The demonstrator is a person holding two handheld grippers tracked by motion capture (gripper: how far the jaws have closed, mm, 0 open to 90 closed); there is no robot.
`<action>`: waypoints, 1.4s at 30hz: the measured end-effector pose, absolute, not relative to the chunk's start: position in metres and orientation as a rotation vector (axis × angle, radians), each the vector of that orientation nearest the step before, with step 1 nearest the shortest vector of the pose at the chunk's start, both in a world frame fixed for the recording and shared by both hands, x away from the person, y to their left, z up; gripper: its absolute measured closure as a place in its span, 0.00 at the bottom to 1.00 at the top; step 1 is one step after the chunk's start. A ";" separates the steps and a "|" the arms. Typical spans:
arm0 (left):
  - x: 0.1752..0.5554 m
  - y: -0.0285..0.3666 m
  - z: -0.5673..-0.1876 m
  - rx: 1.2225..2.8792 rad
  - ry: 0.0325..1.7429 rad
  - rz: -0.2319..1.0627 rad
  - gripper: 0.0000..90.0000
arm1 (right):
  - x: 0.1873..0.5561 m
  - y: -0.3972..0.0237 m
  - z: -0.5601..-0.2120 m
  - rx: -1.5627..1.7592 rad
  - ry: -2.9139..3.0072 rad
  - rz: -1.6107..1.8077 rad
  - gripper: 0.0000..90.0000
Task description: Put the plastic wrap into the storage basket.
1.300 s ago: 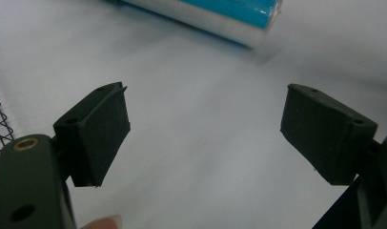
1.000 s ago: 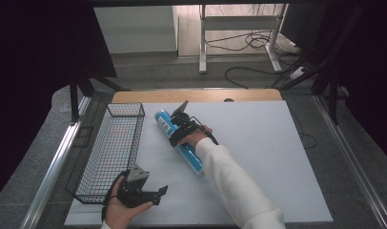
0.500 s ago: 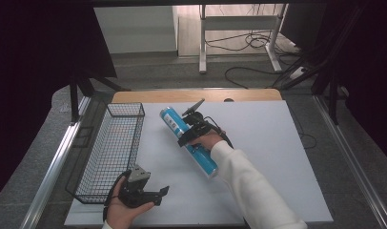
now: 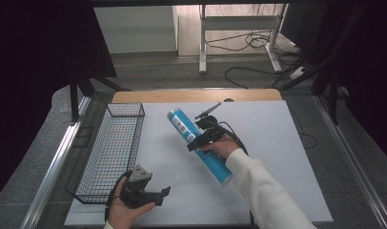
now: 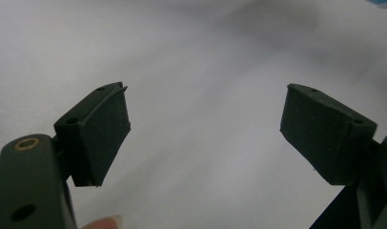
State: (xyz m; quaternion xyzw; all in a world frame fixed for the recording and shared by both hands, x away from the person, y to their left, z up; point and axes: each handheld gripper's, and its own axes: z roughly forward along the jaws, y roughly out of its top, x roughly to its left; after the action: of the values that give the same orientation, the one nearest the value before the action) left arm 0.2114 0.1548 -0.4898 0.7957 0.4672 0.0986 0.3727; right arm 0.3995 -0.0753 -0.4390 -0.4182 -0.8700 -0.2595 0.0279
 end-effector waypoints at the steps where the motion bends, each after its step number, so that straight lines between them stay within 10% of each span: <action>1: 0.212 0.155 -0.490 2.037 1.199 0.250 0.19 | 0.398 -0.079 -0.439 -1.296 -2.675 -0.810 0.35; 42: 0.238 0.147 -0.486 1.767 1.268 0.013 0.11 | 0.341 -0.125 -0.436 -1.275 -2.677 -0.971 0.35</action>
State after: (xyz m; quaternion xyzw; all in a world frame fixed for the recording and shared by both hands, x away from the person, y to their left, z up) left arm 0.2383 0.1465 -0.4864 0.7193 0.5163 0.0054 0.4647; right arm 0.3411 -0.1254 -0.4364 -0.4087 -0.8579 -0.3112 0.0108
